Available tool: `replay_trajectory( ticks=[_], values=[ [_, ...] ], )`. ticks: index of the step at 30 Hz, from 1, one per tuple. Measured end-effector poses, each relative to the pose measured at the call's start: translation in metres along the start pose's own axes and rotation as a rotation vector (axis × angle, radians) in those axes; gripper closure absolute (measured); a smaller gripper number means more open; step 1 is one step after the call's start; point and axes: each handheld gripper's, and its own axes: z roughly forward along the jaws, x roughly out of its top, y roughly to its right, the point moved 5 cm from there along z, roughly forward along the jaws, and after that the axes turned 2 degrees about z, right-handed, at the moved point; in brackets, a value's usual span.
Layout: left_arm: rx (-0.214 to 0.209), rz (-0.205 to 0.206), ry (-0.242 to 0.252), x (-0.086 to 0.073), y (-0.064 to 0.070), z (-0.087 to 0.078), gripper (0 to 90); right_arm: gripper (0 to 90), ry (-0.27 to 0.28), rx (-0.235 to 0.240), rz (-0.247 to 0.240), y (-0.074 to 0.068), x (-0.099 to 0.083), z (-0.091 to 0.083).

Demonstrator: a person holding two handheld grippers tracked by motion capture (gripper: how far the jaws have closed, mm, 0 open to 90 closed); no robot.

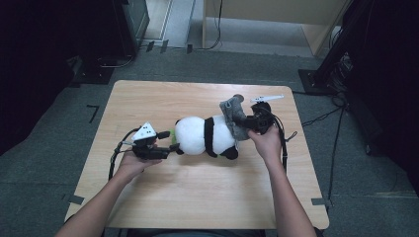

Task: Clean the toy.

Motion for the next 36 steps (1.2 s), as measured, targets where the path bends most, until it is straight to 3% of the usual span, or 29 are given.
replay_trajectory(
  ticks=[3,7,11,14,18,23,26,30,34,36],
  values=[
    [-0.063,0.003,-0.001,0.008,-0.001,0.002,32.7,76.3,0.007,0.013,0.01,0.001,-0.001,0.001],
    [-0.066,0.037,-0.036,0.012,-0.001,0.011,29.0,76.2,0.008,0.017,0.012,0.002,-0.001,0.001],
    [-0.113,0.019,-0.013,0.02,-0.006,0.014,29.2,76.0,0.008,0.022,0.016,0.003,-0.001,0.001],
    [-0.147,0.024,-0.038,0.021,-0.008,0.02,27.0,75.9,0.006,0.027,0.022,0.004,-0.001,0.002],
    [-0.156,0.066,-0.039,0.015,-0.008,0.027,24.8,75.9,0.006,0.036,0.025,0.004,0.0,0.004],
    [-0.174,0.066,-0.039,0.013,-0.009,0.034,21.7,75.9,0.005,0.037,0.028,0.005,0.0,0.008],
    [-0.164,0.044,-0.04,0.011,-0.008,0.041,21.0,75.9,0.019,0.032,0.035,0.006,0.0,0.01],
    [-0.123,0.066,-0.045,0.009,-0.005,0.044,33.5,76.0,0.042,0.021,0.04,0.007,-0.001,0.01],
    [-0.094,0.024,-0.061,0.011,-0.004,0.043,52.5,76.3,0.07,0.019,0.04,0.006,-0.002,0.008],
    [-0.084,-0.006,-0.076,0.014,-0.003,0.04,57.7,76.7,0.101,0.024,0.038,0.003,0.001,0.001]
  ],
)
